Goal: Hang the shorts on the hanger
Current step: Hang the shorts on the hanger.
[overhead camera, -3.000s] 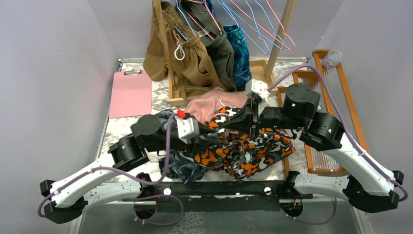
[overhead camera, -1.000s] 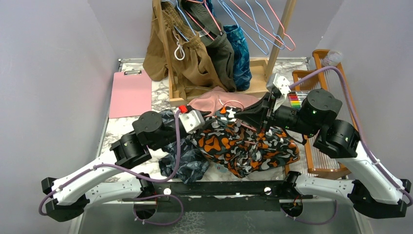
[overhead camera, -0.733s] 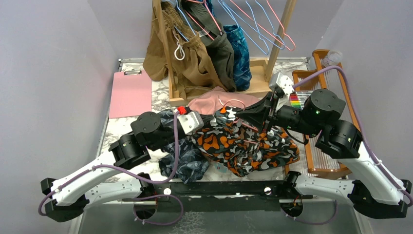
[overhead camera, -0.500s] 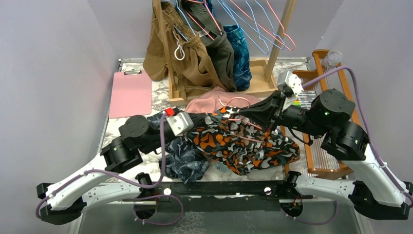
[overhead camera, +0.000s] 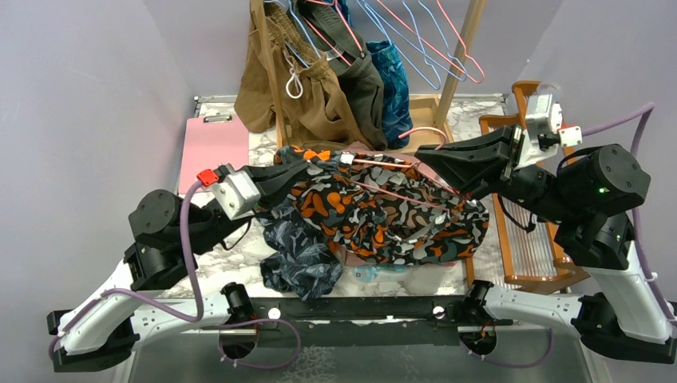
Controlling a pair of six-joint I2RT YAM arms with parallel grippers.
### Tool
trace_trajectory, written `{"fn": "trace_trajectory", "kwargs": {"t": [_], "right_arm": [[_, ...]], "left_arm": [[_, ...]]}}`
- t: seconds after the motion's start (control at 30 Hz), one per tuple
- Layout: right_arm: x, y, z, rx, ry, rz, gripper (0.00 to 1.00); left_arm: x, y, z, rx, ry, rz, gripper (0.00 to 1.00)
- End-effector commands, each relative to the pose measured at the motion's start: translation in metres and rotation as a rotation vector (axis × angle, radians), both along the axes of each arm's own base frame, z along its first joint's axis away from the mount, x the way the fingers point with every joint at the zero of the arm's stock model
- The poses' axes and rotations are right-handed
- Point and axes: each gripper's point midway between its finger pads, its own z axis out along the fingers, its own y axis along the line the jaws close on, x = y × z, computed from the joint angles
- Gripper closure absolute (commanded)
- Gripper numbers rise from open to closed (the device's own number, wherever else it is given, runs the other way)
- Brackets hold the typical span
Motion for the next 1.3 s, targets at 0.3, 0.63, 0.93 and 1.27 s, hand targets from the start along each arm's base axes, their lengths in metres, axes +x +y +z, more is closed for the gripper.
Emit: {"fn": "trace_trajectory", "kwargs": {"t": [0.3, 0.63, 0.93, 1.27], "right_arm": [[0.007, 0.007, -0.018, 0.027, 0.044, -0.008, 0.99], [0.006, 0.014, -0.051, -0.071, 0.083, 0.018, 0.99], [-0.001, 0.022, -0.055, -0.077, 0.091, 0.074, 0.99], [-0.002, 0.020, -0.057, -0.080, 0.088, 0.071, 0.99]], "left_arm": [[0.004, -0.001, -0.041, 0.085, 0.081, 0.015, 0.24], [-0.028, -0.004, 0.010, 0.023, -0.011, -0.147, 0.18], [-0.005, -0.049, -0.014, 0.107, 0.028, -0.155, 0.22], [0.005, -0.057, -0.031, 0.132, 0.032, -0.129, 0.67]]}}
